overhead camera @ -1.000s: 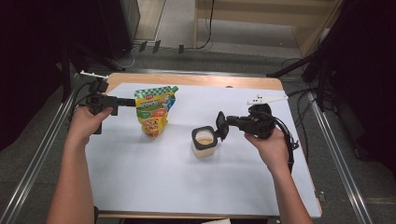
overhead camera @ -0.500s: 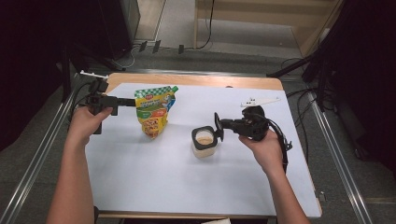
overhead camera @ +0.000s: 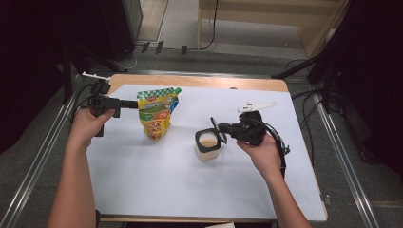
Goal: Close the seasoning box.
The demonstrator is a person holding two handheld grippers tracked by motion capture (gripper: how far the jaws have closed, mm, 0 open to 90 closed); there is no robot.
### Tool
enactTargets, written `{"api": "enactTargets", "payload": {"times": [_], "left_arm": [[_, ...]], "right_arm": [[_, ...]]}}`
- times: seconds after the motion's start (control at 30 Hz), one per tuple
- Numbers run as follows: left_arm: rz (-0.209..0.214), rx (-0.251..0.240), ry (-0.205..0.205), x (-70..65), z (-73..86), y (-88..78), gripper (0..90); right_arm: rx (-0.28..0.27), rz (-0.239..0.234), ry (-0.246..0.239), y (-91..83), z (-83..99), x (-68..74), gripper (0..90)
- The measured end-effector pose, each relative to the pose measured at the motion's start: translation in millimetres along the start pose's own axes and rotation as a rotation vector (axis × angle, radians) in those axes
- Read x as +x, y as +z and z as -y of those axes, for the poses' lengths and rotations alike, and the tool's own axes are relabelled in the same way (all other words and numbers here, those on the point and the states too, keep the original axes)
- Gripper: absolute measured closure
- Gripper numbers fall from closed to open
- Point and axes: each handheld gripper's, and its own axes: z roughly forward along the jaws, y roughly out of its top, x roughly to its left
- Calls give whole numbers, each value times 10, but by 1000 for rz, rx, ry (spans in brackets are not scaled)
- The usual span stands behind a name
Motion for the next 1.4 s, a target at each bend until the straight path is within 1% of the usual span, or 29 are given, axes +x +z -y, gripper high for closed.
{"api": "enactTargets", "payload": {"times": [0.07,0.33,0.5,0.63,0.73,0.93,1.1,1.2,1.23,1.4], "left_arm": [[0,-1,0,1,0,-2,392],[-1,0,-3,14,3,-11,392],[0,2,-9,22,7,-11,391],[-1,9,-6,19,8,6,390],[0,10,-6,18,8,8,390],[0,10,-7,21,7,7,388],[2,10,-14,36,5,5,388],[2,8,-19,40,7,6,388],[2,7,-21,40,7,6,387],[3,10,-13,33,7,5,387]], "right_arm": [[-1,-4,-12,25,0,24,900],[37,-24,-19,155,43,63,900],[73,-37,-21,265,83,91,900],[106,-39,-26,347,119,106,900],[118,-36,-29,382,136,113,900],[115,-37,-29,383,136,115,898],[100,-35,-28,350,121,101,882],[91,-32,-30,326,109,87,849],[87,-24,-29,315,108,81,836],[77,-12,-30,281,108,32,782]]}}
